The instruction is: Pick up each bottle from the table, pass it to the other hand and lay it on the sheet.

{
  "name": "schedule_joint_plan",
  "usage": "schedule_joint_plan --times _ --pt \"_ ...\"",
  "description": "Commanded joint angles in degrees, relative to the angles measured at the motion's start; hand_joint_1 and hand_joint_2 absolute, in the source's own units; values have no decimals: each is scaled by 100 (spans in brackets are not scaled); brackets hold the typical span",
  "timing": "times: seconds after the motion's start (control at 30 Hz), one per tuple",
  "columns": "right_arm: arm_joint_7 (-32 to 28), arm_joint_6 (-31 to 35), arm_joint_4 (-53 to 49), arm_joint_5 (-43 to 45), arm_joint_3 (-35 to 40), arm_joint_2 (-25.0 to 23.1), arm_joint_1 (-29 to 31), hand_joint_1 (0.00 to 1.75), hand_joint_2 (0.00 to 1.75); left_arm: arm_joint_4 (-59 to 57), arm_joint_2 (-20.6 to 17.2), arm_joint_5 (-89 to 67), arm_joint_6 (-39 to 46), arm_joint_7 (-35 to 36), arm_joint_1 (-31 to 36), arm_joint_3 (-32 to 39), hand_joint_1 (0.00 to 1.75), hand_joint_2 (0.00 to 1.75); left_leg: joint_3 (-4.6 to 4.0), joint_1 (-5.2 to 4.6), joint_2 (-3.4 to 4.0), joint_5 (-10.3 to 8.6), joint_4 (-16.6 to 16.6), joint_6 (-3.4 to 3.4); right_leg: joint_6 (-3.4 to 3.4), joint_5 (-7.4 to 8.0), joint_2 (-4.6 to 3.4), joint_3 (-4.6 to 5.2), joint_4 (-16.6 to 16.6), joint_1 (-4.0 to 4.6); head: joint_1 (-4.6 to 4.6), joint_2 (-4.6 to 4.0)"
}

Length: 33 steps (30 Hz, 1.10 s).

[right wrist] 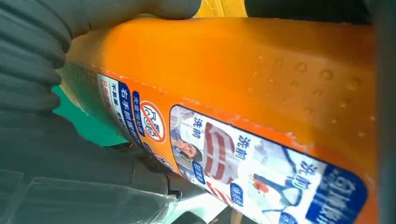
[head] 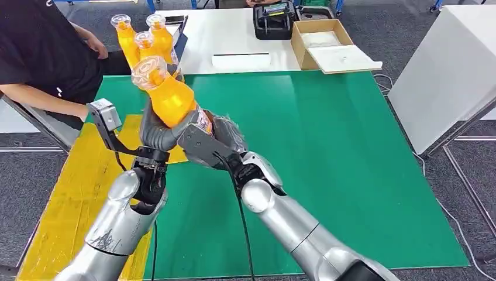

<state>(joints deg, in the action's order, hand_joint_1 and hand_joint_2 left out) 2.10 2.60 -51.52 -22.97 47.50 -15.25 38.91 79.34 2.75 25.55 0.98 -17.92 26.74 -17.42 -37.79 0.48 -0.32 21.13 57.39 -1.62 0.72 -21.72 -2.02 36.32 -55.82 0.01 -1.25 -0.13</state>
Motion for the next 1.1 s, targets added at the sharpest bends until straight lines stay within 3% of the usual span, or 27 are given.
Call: schedule_joint_plan --times 0.03,0.97,1.0,1.03,1.07,1.1 --pt "2 -273 398 -14 677 -66 104 175 175 -639 118 -264 -43 1 680 -340 175 175 9 1 -20 4 4 7 -2 -11 32 -16 -4 2 0 0" --pt "100 -325 297 -31 436 135 209 175 175 -440 -16 -234 -345 171 509 -301 175 175 19 -2 -17 12 8 10 -4 -19 37 -26 -8 1 0 0" --pt "108 -234 261 -54 394 181 202 0 175 -404 -29 -194 -336 180 481 -262 175 175 22 -3 -21 13 9 10 -5 -21 42 -30 -9 0 0 0" --pt "97 -228 153 38 252 269 162 0 175 -332 -63 -151 -322 185 442 -195 175 175 12 -1 -14 6 3 7 -3 -11 28 -18 -3 1 0 0" --pt "71 -219 38 84 148 368 134 0 0 -279 -93 -144 -312 179 415 -136 175 175 22 -4 -17 12 7 9 -4 -19 37 -29 -7 -1 0 0" --pt "64 -195 -133 116 27 483 91 0 0 -208 -127 -136 -279 170 369 -49 175 175 23 -3 -18 12 6 9 -5 -20 38 -31 -6 0 0 0"
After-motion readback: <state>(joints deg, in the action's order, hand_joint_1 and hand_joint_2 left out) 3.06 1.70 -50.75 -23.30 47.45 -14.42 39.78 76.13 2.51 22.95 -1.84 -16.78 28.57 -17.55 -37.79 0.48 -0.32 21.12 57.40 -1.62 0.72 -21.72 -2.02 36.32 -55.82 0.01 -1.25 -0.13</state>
